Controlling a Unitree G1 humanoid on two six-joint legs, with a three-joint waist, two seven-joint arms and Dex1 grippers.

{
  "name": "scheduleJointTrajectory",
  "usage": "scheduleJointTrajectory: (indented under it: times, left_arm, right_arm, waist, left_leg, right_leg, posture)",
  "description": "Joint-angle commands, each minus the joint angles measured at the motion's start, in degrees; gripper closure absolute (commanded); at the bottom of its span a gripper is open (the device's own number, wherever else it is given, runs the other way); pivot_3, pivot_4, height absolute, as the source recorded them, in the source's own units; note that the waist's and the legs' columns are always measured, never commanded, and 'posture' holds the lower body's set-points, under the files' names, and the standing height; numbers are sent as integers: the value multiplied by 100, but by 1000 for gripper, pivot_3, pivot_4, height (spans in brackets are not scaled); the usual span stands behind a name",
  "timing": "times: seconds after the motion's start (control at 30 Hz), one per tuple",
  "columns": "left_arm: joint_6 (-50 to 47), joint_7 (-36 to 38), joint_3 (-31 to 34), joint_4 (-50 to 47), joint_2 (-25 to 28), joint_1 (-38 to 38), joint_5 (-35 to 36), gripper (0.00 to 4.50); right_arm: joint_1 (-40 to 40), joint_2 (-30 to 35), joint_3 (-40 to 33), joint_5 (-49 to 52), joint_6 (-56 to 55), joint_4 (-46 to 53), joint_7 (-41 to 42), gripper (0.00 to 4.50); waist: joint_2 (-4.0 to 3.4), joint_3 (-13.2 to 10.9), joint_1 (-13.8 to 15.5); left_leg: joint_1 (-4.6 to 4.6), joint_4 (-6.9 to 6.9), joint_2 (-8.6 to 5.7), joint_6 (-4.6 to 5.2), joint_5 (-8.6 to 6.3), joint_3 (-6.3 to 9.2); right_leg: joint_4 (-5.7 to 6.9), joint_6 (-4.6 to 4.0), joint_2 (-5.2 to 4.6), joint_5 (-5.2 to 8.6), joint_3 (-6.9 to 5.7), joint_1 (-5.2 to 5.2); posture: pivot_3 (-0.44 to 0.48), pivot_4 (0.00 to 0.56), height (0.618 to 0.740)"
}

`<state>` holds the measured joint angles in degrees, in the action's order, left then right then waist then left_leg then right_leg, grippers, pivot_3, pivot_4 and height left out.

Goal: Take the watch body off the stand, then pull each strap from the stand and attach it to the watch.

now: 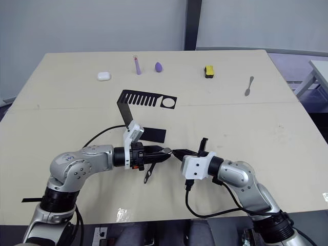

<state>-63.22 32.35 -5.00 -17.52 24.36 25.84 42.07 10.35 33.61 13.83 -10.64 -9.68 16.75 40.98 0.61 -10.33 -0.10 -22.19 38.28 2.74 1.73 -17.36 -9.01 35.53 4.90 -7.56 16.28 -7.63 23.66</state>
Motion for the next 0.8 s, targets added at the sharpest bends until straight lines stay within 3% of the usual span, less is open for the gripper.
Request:
scheduleJointTrajectory:
  times: [0.03, 0.8]
  left_arm:
    - [24, 93, -151, -270, -62, 83, 49, 2893]
    - [23, 71, -144, -328, -131, 37, 0, 2893]
  right_arm:
    - [121, -100, 135, 68, -26, 228, 63, 4500]
    - [244, -162, 283, 59, 208, 194, 106, 4500]
  waist:
    - [0, 0, 0]
    - [0, 0, -1]
  left_leg:
    - [0, 0, 0, 0, 0, 0]
    - [0, 0, 0, 0, 0, 0]
  right_leg:
    - [0, 0, 0, 0, 0, 0]
    - [0, 0, 0, 0, 0, 0]
  posture:
    - [0, 150, 740]
    - [0, 150, 740]
